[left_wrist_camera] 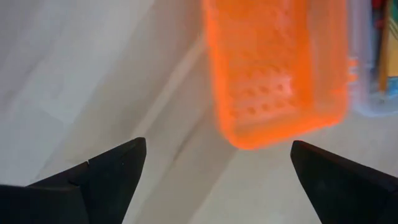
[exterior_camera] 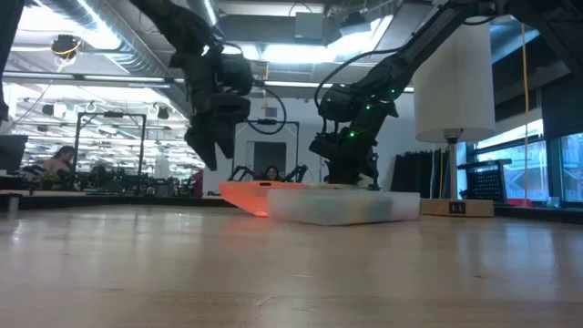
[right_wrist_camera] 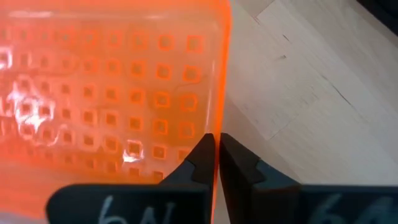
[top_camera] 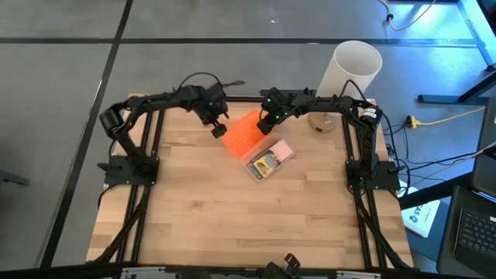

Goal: Pack school essentials
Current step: Close the orange supply box

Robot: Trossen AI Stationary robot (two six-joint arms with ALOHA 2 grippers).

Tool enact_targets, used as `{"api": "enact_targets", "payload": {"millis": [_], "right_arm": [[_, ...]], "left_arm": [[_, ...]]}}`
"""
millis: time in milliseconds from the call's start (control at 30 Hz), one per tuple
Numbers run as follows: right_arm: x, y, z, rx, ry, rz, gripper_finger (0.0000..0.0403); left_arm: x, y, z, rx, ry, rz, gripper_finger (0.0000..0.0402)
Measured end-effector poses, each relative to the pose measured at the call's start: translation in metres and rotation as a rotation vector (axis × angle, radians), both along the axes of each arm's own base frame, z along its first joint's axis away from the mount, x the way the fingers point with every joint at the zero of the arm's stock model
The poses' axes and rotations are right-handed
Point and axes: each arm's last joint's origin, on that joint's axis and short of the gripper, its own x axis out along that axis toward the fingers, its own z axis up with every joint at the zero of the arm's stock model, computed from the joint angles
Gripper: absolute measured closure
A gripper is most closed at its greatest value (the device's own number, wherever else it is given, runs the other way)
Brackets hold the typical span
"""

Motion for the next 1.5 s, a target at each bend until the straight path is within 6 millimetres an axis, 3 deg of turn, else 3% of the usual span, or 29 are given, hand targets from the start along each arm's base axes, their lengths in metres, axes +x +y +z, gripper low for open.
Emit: {"api": "enact_targets", "payload": {"millis": [233,467,767,1133,1500], "right_arm": [[0.0,0.0,0.0,-0.001,0.001,0.002,0.0383],[0.0,0.0,0.0,-0.001,0.0,0.001,0.0384],[0.0,0.0,0.0,-0.002,0.0,0.001,0.0384],[0.001,-0.001,0.001,-0.01,-0.013,0.002,0.0384],[0.001,-0.001,0.001,-0.006,-0.019,0.009,0.0384]], "left_arm": [[-0.018,0.021,-0.011,-0.14,-0.141,-0.001,0.0008],[-0.017,0.009,-0.042,-0.255,-0.275,-0.006,0.0008],[-0.018,0.002,-0.062,-0.26,-0.319,0.05,0.0008],[-0.013,-0.01,-0.072,-0.271,-0.385,0.038,0.0008],[-0.002,-0.017,-0.07,-0.276,-0.443,0.013,0.0008]]}}
